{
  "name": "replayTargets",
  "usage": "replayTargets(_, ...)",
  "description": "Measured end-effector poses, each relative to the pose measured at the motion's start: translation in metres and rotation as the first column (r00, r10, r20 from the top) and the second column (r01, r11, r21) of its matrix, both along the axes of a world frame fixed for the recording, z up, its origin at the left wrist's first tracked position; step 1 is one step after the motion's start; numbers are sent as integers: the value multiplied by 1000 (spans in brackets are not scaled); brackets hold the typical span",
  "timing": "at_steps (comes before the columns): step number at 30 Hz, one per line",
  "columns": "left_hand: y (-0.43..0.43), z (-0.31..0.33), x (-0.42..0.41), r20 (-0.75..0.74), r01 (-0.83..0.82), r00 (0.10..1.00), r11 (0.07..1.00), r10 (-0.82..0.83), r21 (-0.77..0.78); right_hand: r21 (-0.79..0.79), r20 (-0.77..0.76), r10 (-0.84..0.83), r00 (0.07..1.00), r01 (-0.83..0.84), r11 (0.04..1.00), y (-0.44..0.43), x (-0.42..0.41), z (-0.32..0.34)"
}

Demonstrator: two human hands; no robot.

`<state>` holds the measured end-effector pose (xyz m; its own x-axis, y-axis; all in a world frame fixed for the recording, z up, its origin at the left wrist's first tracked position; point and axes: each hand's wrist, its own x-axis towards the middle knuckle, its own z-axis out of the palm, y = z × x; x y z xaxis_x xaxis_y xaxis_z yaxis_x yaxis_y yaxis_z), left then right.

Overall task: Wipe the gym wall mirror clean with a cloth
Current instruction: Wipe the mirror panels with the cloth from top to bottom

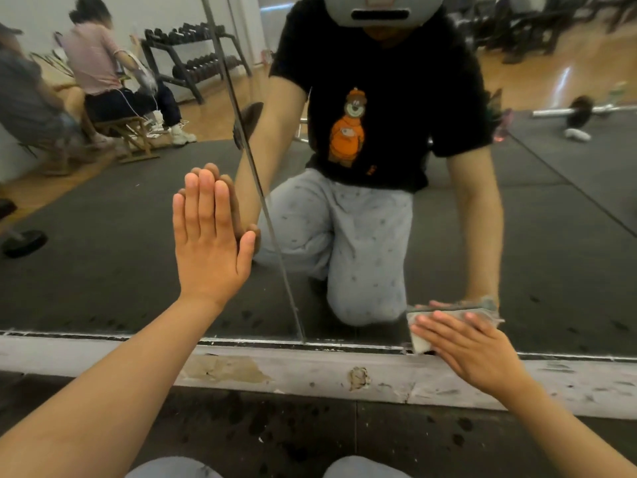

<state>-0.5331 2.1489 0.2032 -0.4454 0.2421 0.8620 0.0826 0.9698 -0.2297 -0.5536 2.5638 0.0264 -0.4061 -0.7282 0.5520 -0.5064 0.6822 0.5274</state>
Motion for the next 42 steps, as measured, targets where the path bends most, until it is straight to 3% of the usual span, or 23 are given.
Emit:
replayTargets(4,4,1,0,8,-12,1000,1000,12,19,-139,29,-65,997,68,988,12,9,22)
replayTargets(7,3,3,3,39,-43,998,999,43,6,-341,-25,-40,999,29,940,-61,9,35)
replayTargets(9,6,6,8,82,-73,994,997,73,0,-391,-18,10,1000,-17,920,-120,9,49)
replayTargets(12,20,12,24,162,-82,984,994,70,69,-297,47,107,993,-88,951,-170,14,51)
replayTargets(15,44,22,45,165,52,983,989,-75,139,-41,80,105,991,-102,994,-156,10,37)
replayTargets(19,94,33,50,165,316,940,944,-299,-90,218,96,108,989,-127,968,-81,2,16)
replayTargets(23,133,49,21,189,378,926,821,-328,-427,193,121,41,992,-64,979,10,6,9)
replayTargets(25,146,66,5,137,364,929,786,-344,-499,187,151,-12,988,-17,982,50,9,14)
replayTargets(30,173,112,-24,-6,326,916,750,-402,-576,238,213,-126,969,74,968,94,9,17)
replayTargets(42,183,116,-37,-129,219,920,758,-371,-614,116,78,-58,995,49,992,103,2,-4)
